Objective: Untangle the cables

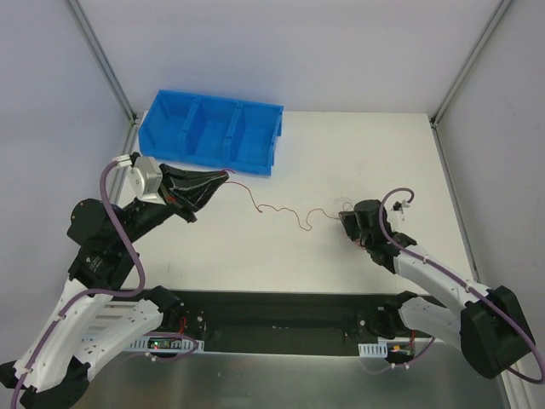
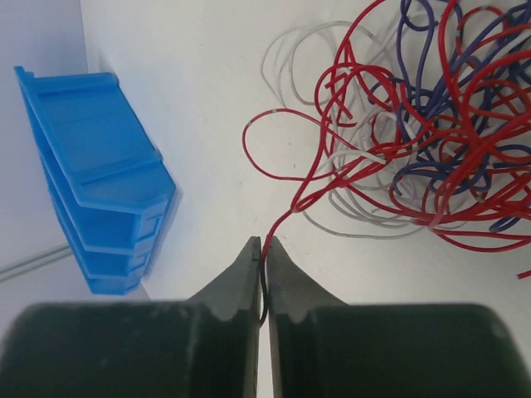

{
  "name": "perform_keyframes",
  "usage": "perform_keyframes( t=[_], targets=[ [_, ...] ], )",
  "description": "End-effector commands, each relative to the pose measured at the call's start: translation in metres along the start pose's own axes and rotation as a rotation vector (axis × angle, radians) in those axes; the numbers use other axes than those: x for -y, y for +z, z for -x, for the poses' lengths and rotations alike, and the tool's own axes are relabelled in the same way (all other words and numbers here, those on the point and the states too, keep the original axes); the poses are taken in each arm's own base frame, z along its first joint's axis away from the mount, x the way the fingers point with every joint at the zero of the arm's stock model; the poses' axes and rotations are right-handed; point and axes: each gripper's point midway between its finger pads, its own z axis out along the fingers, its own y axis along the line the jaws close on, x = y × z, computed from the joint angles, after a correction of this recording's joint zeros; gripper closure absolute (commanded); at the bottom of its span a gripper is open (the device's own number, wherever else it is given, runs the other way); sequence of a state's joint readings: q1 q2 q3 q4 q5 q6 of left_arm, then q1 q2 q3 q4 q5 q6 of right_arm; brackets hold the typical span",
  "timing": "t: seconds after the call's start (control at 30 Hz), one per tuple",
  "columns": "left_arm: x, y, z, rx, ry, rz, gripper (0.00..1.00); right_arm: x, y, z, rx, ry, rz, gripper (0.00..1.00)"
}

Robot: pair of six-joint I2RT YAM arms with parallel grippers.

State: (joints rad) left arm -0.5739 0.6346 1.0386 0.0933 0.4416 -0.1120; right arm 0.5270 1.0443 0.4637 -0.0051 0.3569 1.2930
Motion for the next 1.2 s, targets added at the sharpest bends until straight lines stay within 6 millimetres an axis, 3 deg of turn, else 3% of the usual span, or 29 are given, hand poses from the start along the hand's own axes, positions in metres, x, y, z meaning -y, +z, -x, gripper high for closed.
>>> perform_keyframes(
  t=[0.0, 0.1, 0.2, 0.33, 0.43, 0.5, 0.67, 0.83, 0.9, 1.0, 1.07, 1.17],
  targets=[
    [0.0, -0.003, 0.016, 0.067, 0.032, 0.007, 1.0, -0.051, -0.014, 0.016, 0.048, -0.007, 0.134, 1.0],
    [-0.015, -0.003, 0.015, 0.071, 0.057, 0.082, 1.0, -0.092, -0.046, 0.03, 0.071, -0.114, 0.244, 1.0],
    [-0.05, -0.007, 0.007, 0.05, 0.022, 0.274, 1.0, -0.134, -0.099, 0.053, 0.121, -0.246, 0.366, 1.0],
    [-0.076, -0.012, -0.002, 0.022, 0.01, 0.414, 1.0, -0.165, -0.152, 0.067, 0.147, -0.346, 0.5, 1.0],
    [-0.071, -0.01, -0.003, 0.016, -0.007, 0.387, 1.0, -0.175, -0.176, 0.073, 0.172, -0.418, 0.575, 1.0],
    [-0.07, -0.005, -0.006, 0.017, -0.012, 0.367, 1.0, -0.17, -0.173, 0.076, 0.197, -0.44, 0.562, 1.0],
    [-0.078, 0.0, -0.014, -0.001, -0.034, 0.377, 1.0, -0.171, -0.17, 0.064, 0.129, -0.668, 0.51, 0.99],
    [-0.079, 0.003, -0.017, -0.013, -0.071, 0.364, 1.0, -0.117, -0.116, 0.033, -0.007, -0.737, 0.397, 0.99],
    [-0.077, 0.004, -0.012, 0.0, -0.07, 0.353, 1.0, -0.117, -0.119, 0.04, -0.034, -0.807, 0.375, 1.0],
    [-0.068, -0.001, 0.01, 0.047, -0.068, 0.339, 1.0, -0.153, -0.17, 0.067, 0.096, -0.863, 0.487, 1.0],
    [-0.061, -0.005, 0.03, 0.093, -0.068, 0.327, 1.0, -0.185, -0.217, 0.078, 0.168, -0.859, 0.638, 1.0],
    [-0.051, -0.007, 0.051, 0.138, -0.073, 0.3, 1.0, -0.216, -0.264, 0.074, 0.145, -0.881, 0.788, 1.0]
  ],
)
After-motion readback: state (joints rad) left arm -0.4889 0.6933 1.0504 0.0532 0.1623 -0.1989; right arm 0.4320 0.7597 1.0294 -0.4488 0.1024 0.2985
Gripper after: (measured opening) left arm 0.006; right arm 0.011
